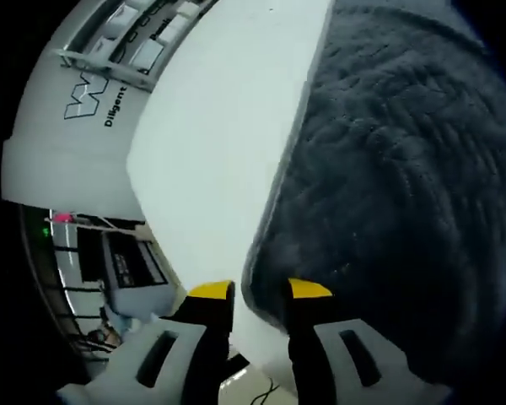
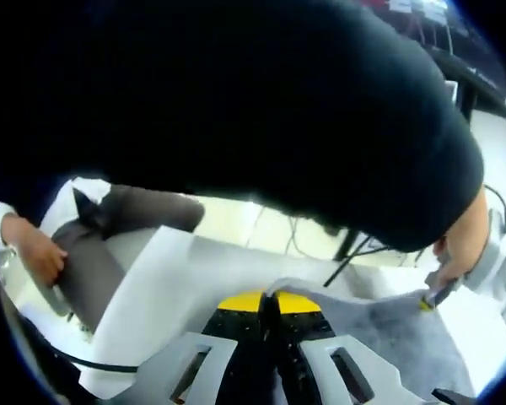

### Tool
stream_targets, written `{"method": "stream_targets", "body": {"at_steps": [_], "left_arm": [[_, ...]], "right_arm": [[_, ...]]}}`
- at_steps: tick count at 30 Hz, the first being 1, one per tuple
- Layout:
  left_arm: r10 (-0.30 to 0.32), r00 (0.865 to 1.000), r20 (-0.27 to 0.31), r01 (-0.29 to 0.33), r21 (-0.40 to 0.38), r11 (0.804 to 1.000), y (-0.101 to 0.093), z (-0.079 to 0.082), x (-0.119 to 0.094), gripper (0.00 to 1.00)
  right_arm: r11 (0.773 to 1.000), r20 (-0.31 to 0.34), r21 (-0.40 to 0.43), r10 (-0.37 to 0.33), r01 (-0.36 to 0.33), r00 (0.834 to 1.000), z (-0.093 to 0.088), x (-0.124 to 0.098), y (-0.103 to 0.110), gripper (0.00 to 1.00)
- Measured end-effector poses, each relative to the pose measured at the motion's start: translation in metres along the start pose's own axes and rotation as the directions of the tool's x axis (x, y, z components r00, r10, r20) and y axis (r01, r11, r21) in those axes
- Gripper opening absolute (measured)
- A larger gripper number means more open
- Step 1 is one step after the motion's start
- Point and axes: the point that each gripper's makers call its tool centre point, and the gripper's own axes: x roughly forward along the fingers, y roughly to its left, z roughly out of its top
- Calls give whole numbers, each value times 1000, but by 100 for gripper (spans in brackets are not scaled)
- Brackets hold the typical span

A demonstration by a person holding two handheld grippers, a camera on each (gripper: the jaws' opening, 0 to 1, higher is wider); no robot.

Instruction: Open the folded towel by lifting each exposed corner and separating the folded layers until the towel lies flat within the target outline without major curled edges

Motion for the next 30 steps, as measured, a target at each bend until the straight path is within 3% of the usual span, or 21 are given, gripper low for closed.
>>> {"method": "stream_targets", "body": {"at_steps": [4, 8, 13, 17, 18, 19, 22, 25, 27, 30], "left_arm": [[-16, 1000, 25, 16, -35, 999, 6, 2, -11, 48], [-24, 1000, 8, 24, -61, 998, 8, -11, -28, 61], [-29, 998, 60, 35, -103, 994, 4, -15, -51, 65], [0, 994, 111, 14, -131, 991, 2, -13, -71, 68], [37, 992, 122, -20, -134, 991, 4, -14, -78, 71], [65, 990, 124, -47, -138, 989, 18, -12, -76, 74], [73, 979, 192, -39, -177, 983, 10, -11, -95, 80], [106, 964, 244, -51, -221, 974, 5, -13, -113, 96], [119, 955, 271, -46, -260, 964, 2, -17, -126, 100], [139, 936, 322, -18, -351, 936, 11, -22, -142, 100]], "right_arm": [[1000, -16, -13, 13, -13, 1000, -4, 2, 3, 12], [999, -20, -30, 40, -41, 999, -6, 3, 11, 24], [998, -5, -32, 55, -55, 998, -2, 0, 16, 34], [997, 13, -32, 67, -66, 998, 2, -3, 21, 38], [997, 19, -34, 69, -68, 997, 3, -5, 22, 38], [997, 38, -40, 66, -65, 997, 6, -9, 22, 38], [997, 52, -28, 69, -68, 996, 9, -17, 22, 38], [997, 75, 1, 72, -72, 995, 13, -27, 22, 39], [998, 100, 20, 61, -64, 993, 18, -36, 19, 41], [1000, 137, 18, 2, -4, 991, 25, -52, 8, 55]]}}
